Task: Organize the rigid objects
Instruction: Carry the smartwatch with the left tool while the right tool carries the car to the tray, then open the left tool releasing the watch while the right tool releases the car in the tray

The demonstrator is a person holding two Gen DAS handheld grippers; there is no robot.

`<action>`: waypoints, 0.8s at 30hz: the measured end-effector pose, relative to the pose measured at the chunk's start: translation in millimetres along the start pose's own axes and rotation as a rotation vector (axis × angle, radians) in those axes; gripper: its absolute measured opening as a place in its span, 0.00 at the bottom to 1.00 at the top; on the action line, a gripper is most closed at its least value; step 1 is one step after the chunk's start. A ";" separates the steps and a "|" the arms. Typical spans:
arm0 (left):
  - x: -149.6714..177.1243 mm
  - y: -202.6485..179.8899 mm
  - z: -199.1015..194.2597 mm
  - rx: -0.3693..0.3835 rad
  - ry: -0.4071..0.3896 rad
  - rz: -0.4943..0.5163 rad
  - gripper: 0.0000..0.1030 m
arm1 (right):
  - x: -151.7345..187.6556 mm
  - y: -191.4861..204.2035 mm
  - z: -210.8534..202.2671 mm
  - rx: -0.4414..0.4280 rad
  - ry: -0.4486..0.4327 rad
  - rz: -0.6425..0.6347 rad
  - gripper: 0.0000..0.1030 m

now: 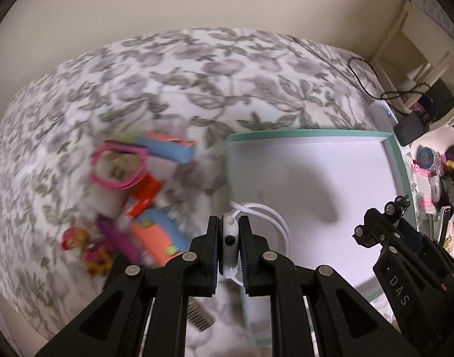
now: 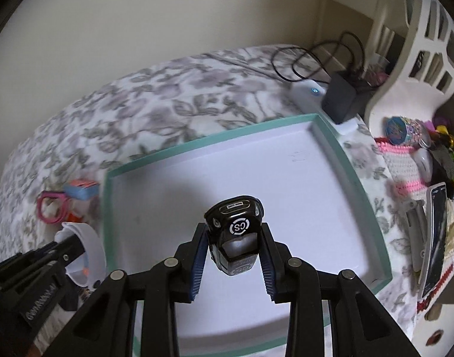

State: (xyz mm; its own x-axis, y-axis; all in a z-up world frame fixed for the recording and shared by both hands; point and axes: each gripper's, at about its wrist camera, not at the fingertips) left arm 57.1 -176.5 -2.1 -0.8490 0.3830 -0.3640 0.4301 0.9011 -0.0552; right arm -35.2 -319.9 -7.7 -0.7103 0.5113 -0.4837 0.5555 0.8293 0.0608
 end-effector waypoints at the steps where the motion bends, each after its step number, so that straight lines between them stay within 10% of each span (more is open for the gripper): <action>1: -2.2 -5.9 5.5 0.002 0.006 0.008 0.13 | -1.3 -2.1 2.0 0.009 0.004 0.004 0.34; 18: -21.0 -41.6 58.6 -0.032 0.041 0.048 0.13 | -23.6 -19.7 40.8 0.028 0.049 0.050 0.35; 24: -25.0 -45.8 56.6 -0.037 0.029 0.050 0.45 | -24.7 -18.5 41.0 0.026 0.058 0.054 0.35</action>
State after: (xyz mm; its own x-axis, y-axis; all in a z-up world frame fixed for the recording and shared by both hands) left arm 76.0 -238.8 -43.1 -0.8357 0.4330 -0.3378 0.4611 0.8874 -0.0031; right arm -10.2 -357.1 -32.7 -0.7026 0.5676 -0.4291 0.6039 0.7946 0.0623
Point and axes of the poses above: each gripper's, at about its wrist camera, not at the fingertips, and z roughly the way its jaws point, y to its left, x to its underside, and after that the axes turned 4 degrees about -y, right-handed
